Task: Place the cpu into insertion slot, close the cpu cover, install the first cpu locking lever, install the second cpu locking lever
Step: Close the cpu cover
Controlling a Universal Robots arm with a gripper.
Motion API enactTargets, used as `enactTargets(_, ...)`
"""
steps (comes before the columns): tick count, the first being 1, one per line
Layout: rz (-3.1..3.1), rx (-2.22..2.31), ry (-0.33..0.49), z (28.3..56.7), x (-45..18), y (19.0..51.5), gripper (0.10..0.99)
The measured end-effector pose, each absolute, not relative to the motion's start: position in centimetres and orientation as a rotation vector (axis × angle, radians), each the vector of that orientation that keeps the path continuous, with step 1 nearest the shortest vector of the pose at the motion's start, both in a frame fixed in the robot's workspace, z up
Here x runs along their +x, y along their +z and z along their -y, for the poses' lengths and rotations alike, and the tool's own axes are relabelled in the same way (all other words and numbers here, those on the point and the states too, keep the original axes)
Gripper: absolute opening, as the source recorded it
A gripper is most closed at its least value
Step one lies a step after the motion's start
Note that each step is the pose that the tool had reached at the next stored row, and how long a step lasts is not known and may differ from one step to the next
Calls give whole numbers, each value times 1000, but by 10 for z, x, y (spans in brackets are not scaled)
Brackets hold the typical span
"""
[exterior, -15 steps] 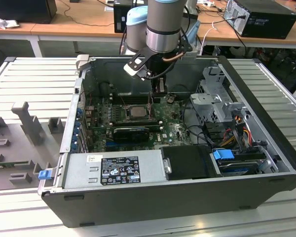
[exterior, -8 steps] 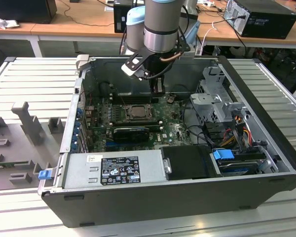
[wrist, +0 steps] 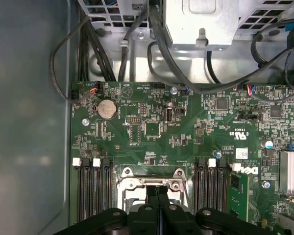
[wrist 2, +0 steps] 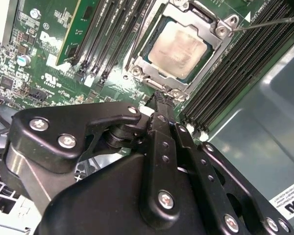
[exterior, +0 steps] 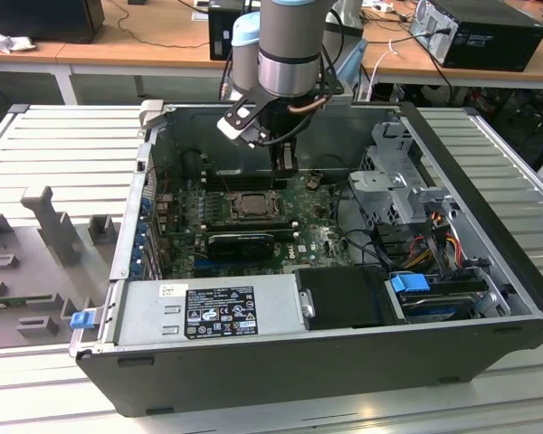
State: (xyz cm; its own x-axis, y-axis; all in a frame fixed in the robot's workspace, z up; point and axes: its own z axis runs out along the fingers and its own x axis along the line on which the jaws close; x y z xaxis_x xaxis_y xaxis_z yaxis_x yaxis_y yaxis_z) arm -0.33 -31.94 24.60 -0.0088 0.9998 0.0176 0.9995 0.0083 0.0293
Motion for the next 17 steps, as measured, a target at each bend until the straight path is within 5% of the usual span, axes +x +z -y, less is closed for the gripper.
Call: enactTargets(17, -2225, 2206, 52, 319, -39, 229, 106)
